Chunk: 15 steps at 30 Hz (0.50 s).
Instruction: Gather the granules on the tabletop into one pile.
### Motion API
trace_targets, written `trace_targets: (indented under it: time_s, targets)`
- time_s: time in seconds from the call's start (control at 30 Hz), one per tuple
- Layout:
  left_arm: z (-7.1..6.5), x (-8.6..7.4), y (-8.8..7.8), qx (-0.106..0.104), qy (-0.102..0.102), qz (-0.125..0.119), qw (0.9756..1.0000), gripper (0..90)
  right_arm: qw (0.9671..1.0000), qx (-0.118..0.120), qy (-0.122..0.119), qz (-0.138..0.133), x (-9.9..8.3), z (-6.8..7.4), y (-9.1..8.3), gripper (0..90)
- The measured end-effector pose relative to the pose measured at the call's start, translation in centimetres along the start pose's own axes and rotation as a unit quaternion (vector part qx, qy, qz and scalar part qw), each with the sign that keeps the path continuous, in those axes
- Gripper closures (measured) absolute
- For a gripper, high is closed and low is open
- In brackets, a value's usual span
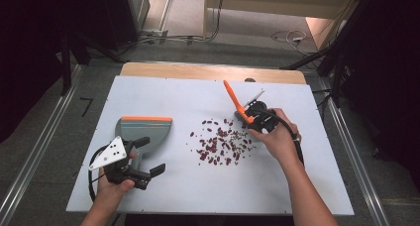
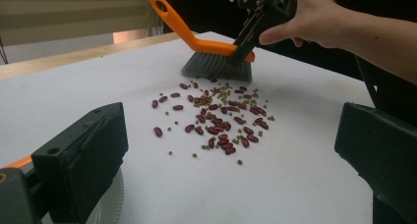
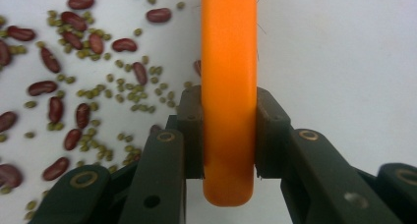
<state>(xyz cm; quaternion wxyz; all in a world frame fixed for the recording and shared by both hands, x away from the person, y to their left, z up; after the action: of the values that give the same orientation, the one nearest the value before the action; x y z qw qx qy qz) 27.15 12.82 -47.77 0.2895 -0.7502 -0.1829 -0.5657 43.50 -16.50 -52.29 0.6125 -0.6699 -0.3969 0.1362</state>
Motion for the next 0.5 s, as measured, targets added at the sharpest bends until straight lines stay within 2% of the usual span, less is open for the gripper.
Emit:
trace_targets:
  time_s: [0.4,0.5]
  targets:
    - [0.0,0.0,0.0,-0.001,0.000,-0.001,1.0000,0.0,0.9991,0.040,-0.012,0.013,-0.1,1.9,-0.6,68.1]
    - [0.0,0.0,0.0,-0.001,0.000,-0.001,1.0000,0.0,0.9990,0.039,-0.015,0.017,-0.1,2.1,-0.6,68.1]
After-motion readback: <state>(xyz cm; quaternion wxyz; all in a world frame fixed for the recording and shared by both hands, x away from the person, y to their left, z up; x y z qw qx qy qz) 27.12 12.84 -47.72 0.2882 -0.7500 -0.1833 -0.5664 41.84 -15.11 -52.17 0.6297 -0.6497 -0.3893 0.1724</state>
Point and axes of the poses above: each handheld gripper's, and its own axes: y roughly forward along the jaws, x roughly out of its top, z roughly to its left, the point moved 10 cm from there along y, roughly forward along the jaws, and after that the axes turned 4 degrees about -y, right-handed, at the moved point
